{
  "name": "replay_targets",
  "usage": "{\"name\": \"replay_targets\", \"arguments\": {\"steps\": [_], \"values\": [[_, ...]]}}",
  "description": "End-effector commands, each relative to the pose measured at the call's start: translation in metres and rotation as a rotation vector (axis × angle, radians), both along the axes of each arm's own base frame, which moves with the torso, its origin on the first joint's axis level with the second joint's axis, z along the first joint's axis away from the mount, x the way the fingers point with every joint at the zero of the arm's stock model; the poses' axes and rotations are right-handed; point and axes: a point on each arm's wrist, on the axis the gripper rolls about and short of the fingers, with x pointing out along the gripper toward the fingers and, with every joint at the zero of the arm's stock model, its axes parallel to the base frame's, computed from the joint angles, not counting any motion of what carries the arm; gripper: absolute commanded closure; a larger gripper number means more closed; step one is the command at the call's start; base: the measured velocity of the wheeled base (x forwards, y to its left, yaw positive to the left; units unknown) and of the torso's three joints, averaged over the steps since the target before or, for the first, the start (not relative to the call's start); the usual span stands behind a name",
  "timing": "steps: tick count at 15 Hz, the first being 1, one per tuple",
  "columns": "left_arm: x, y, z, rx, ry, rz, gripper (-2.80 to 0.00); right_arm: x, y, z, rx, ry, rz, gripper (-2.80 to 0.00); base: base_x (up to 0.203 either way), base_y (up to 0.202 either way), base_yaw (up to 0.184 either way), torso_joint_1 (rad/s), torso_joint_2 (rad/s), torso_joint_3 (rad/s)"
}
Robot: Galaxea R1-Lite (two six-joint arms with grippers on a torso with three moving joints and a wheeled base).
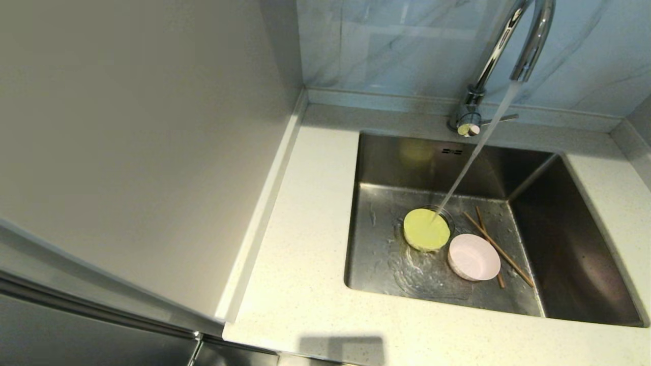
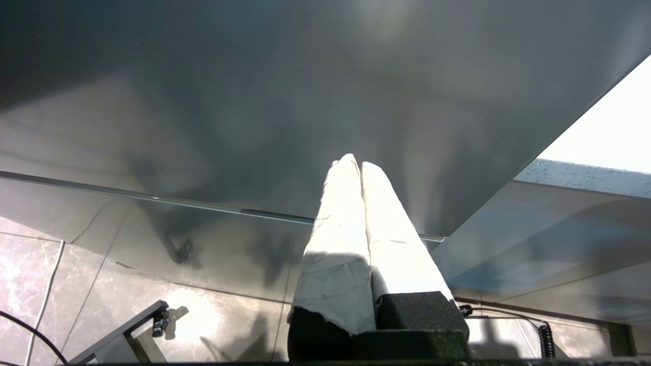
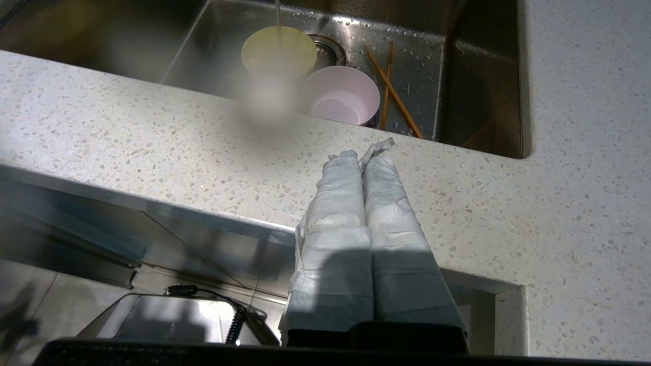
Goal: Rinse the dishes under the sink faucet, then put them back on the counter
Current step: Wait for the water to rinse the bowl
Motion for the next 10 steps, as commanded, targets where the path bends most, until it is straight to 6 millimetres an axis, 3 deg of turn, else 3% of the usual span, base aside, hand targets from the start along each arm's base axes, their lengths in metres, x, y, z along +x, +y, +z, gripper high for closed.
{"name": "replay_targets", "arguments": {"steps": [1,10], "values": [[-0.0002,0.0,0.0,0.0,-0.003,0.001,0.0,0.0001,0.0,0.0001,0.0,0.002,0.001,0.0,0.0,0.0,0.0,0.0,0.0,0.0],[-0.0002,0.0,0.0,0.0,-0.003,0.001,0.0,0.0001,0.0,0.0001,0.0,0.002,0.001,0.0,0.0,0.0,0.0,0.0,0.0,0.0]]}}
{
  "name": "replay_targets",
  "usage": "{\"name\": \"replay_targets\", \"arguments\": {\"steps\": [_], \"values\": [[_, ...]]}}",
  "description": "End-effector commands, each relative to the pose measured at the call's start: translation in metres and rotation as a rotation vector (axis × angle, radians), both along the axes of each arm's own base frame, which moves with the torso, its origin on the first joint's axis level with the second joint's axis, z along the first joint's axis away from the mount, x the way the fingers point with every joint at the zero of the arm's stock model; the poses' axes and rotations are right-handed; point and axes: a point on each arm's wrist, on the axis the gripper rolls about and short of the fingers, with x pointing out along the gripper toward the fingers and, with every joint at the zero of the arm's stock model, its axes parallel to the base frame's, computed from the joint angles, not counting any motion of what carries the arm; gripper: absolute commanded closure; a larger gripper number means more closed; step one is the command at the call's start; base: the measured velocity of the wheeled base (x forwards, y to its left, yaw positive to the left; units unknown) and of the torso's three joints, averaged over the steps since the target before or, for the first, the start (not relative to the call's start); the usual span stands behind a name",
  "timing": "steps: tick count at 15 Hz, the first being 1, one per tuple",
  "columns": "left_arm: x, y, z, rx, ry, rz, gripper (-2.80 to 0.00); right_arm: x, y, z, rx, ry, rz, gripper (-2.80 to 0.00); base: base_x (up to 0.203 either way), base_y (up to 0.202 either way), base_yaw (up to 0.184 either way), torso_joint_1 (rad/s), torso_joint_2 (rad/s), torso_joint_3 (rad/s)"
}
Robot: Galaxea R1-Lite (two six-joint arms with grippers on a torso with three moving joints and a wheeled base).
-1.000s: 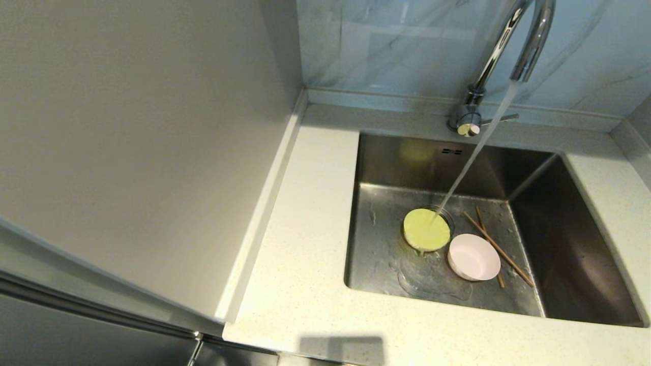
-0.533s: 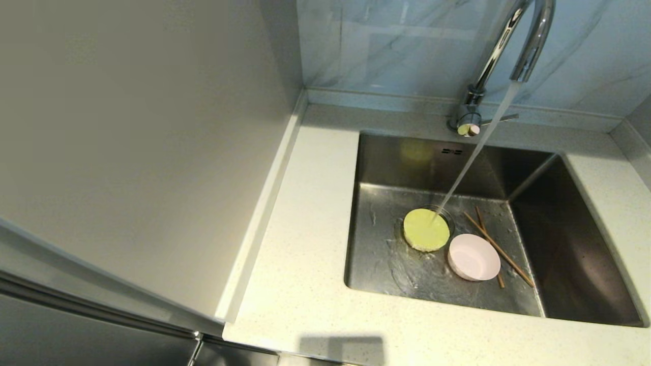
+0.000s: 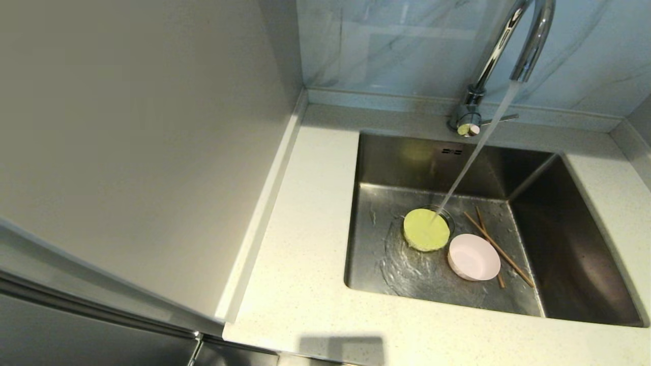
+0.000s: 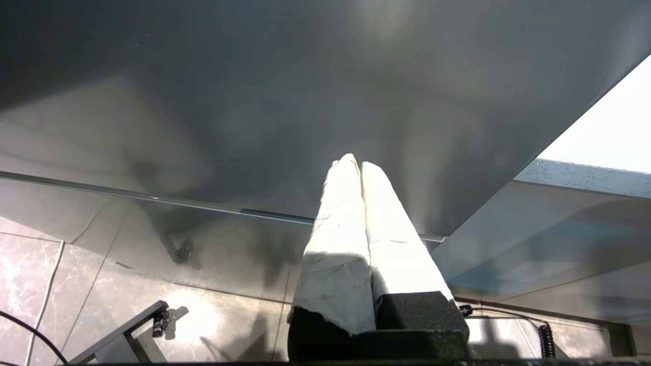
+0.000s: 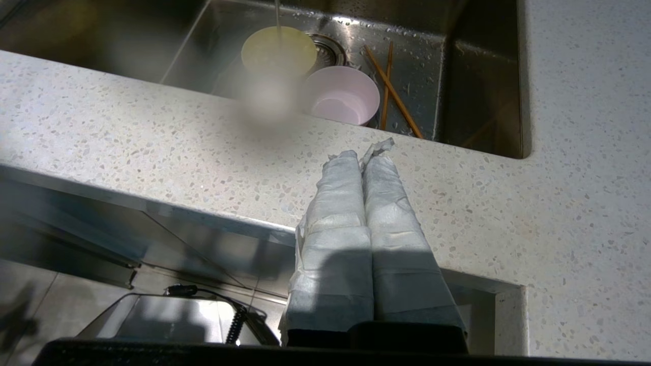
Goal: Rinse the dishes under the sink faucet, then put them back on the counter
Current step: Wait for the water to rinse the bowl, then turn off the faucet
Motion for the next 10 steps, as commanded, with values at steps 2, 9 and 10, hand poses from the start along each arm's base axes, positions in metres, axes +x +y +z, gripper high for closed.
{"name": "replay_targets", "arguments": {"steps": [2,9,10], "values": [[-0.0002,0.0,0.0,0.0,-0.003,0.0,0.0,0.0001,0.0,0.0001,-0.001,0.002,0.001,0.0,0.0,0.0,0.0,0.0,0.0,0.0],[-0.0002,0.0,0.0,0.0,-0.003,0.0,0.0,0.0001,0.0,0.0001,-0.001,0.002,0.001,0.0,0.0,0.0,0.0,0.0,0.0,0.0],[-0.0002,0.0,0.0,0.0,-0.003,0.0,0.0,0.0001,0.0,0.0001,-0.001,0.002,0.001,0.0,0.0,0.0,0.0,0.0,0.0,0.0]]}}
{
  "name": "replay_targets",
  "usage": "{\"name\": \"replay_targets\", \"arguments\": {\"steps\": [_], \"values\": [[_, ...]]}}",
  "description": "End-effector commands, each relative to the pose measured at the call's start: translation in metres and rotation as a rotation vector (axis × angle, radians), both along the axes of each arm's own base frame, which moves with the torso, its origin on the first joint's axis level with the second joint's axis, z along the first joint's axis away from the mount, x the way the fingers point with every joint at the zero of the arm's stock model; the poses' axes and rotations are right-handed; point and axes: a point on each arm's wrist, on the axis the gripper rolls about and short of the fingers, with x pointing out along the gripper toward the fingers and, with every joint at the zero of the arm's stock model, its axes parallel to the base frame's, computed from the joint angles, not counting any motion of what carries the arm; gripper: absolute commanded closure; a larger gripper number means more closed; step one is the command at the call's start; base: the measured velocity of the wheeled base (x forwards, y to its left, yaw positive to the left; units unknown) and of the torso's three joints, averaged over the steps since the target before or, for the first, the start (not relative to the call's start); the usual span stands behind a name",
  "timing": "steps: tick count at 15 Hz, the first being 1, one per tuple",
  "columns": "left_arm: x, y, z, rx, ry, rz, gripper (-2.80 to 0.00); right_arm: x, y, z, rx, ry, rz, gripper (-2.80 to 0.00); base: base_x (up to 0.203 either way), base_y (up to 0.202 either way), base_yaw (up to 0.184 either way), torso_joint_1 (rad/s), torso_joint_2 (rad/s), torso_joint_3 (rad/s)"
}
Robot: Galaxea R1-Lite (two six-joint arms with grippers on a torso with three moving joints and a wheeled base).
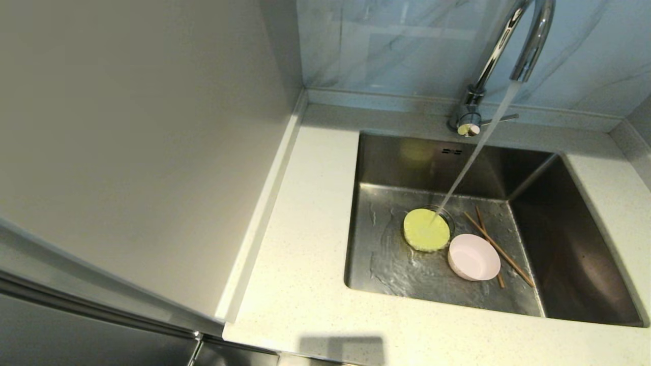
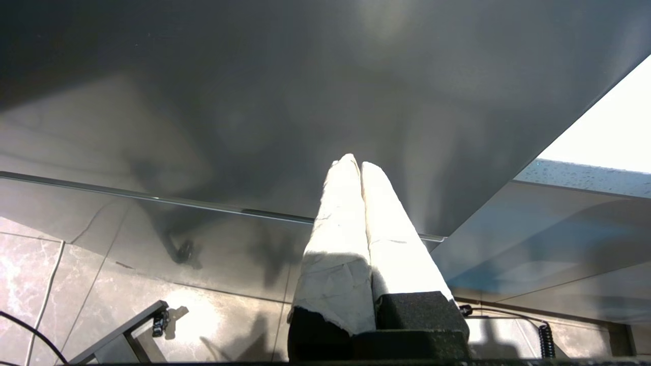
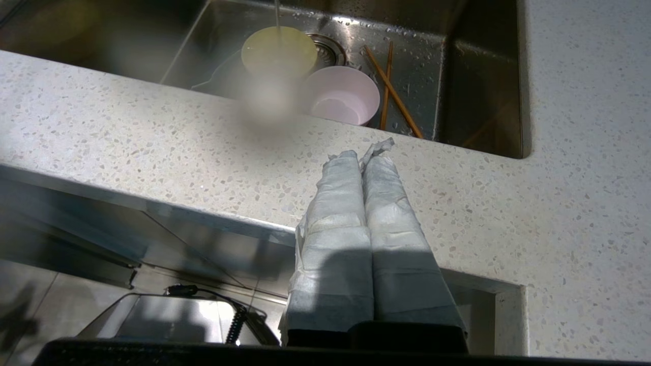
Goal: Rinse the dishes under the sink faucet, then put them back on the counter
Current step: Turn off the faucet
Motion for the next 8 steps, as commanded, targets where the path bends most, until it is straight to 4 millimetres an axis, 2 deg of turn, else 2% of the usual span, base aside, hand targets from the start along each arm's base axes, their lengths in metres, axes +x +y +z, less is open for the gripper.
{"name": "replay_targets", "arguments": {"steps": [1,8], "values": [[-0.0002,0.0,0.0,0.0,-0.003,0.001,0.0,0.0001,0.0,0.0,0.0,0.001,0.001,0.0,0.0,0.0,0.0,0.0,0.0,0.0],[-0.0002,0.0,0.0,0.0,-0.003,0.001,0.0,0.0001,0.0,0.0,0.0,0.001,0.001,0.0,0.0,0.0,0.0,0.0,0.0,0.0]]}}
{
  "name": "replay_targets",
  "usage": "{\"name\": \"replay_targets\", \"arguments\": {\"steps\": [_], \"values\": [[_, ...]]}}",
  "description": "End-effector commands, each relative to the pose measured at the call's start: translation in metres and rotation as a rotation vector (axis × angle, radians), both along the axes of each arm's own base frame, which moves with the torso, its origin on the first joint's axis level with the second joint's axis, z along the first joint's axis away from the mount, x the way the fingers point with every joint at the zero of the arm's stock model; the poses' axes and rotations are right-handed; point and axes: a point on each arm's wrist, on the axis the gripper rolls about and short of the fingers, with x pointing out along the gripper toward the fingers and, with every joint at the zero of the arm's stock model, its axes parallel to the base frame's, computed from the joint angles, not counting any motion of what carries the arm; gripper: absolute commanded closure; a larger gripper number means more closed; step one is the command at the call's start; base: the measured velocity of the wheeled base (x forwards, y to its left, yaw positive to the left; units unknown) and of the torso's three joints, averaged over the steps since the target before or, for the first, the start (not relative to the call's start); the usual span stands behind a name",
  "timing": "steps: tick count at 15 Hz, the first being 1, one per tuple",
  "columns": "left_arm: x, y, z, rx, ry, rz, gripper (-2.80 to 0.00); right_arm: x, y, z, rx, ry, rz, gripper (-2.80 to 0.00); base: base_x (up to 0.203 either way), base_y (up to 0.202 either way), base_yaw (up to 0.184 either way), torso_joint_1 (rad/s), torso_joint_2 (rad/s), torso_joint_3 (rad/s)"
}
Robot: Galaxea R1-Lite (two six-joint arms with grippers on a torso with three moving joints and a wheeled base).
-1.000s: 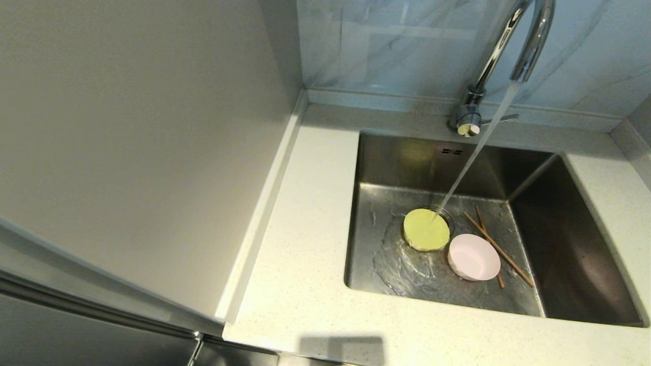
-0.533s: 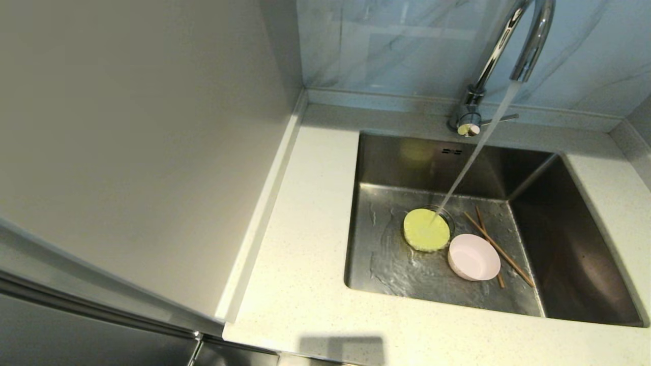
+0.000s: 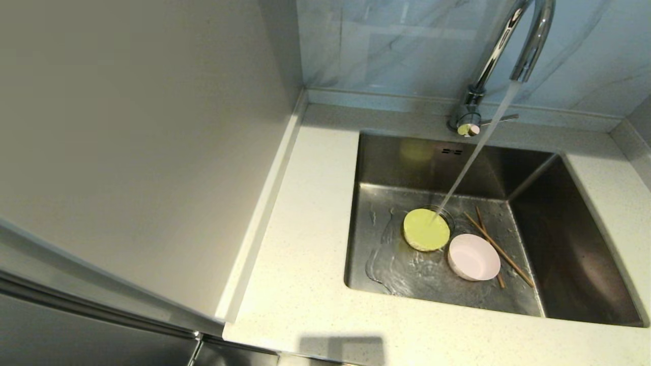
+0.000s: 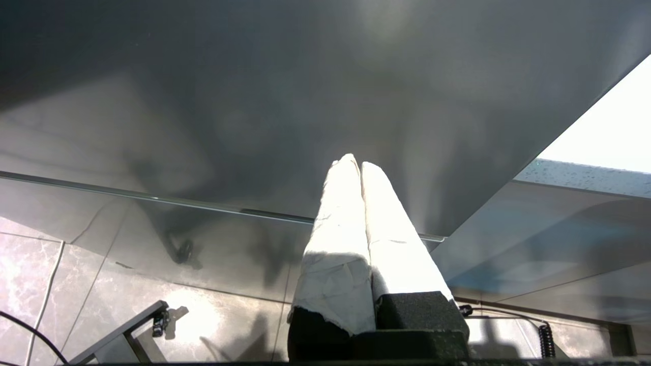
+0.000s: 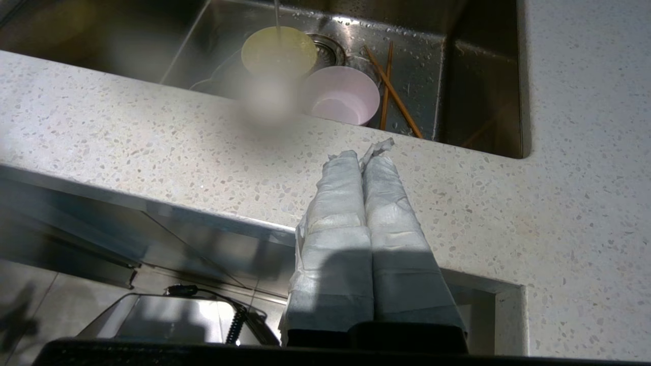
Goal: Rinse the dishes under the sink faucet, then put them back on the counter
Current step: Turn off the faucet
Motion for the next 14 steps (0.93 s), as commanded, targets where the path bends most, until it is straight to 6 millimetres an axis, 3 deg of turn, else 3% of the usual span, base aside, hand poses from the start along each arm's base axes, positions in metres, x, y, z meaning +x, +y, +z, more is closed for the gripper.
{"name": "replay_targets", "arguments": {"steps": [1,6,14], "values": [[0.0,0.0,0.0,0.0,-0.004,0.0,0.0,0.0,0.0,0.0,-0.001,0.001,0.001,0.0,0.0,0.0,0.0,0.0,0.0,0.0],[0.0,0.0,0.0,0.0,-0.004,0.0,0.0,0.001,0.0,0.0,-0.001,0.016,0.001,0.0,0.0,0.0,0.0,0.0,0.0,0.0],[0.0,0.0,0.0,0.0,-0.004,0.0,0.0,0.023,0.0,0.006,0.005,0.269,-0.013,0.0,0.0,0.0,0.0,0.0,0.0,0.0]]}}
